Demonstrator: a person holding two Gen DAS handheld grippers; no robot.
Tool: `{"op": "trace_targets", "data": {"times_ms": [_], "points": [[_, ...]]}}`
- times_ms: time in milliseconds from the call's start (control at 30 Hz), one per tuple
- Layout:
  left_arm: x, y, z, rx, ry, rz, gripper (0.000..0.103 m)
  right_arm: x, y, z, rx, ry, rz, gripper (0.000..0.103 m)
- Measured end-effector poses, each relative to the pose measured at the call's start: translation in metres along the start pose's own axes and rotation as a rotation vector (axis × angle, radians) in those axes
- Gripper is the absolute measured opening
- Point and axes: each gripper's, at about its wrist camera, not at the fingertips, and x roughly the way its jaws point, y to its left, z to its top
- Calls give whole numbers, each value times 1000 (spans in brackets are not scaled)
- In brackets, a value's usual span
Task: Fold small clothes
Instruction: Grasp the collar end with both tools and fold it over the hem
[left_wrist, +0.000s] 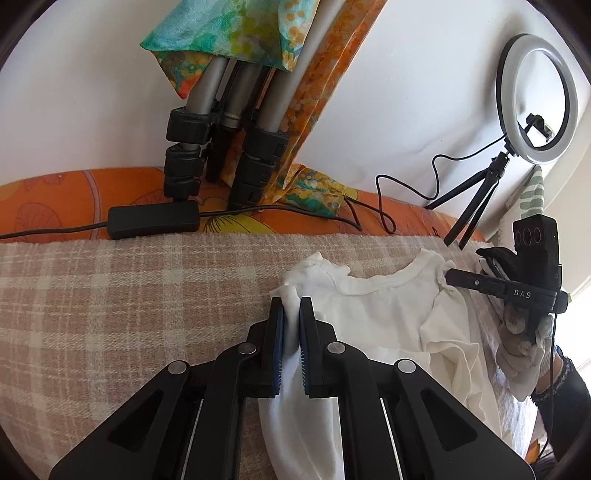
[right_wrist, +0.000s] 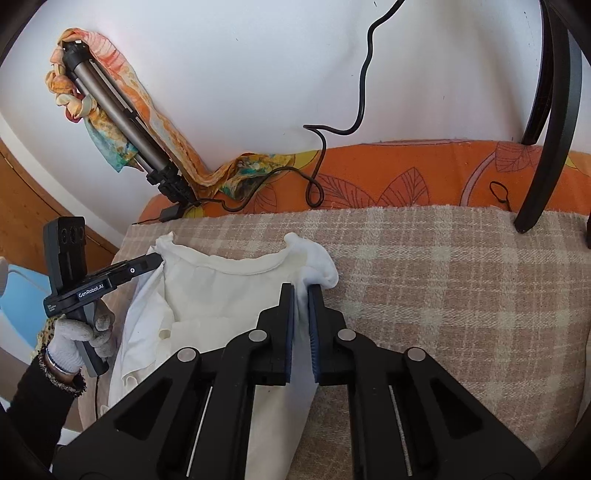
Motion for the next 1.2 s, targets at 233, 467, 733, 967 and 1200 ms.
{"op": "trace_targets", "data": {"times_ms": [233, 467, 733, 967, 1200], "points": [[-42, -21, -4, 28, -65, -1, 6, -41, 17, -3, -17, -63, 14, 8], [-94, -43, -23, 35, -106, -5, 6, -97, 46, -26, -35, -92, 36, 7], [-151, -75, -74, 58, -117, -8, 6, -155, 86, -82, -97, -89, 25, 7], [-179, -93, -135, 69, -100, -2, 6, -179, 108, -155, -119, -81, 6, 7], [-185, -106, -194, 139, -48, 50, 6, -173, 113, -225, -150, -28, -45, 7]]}}
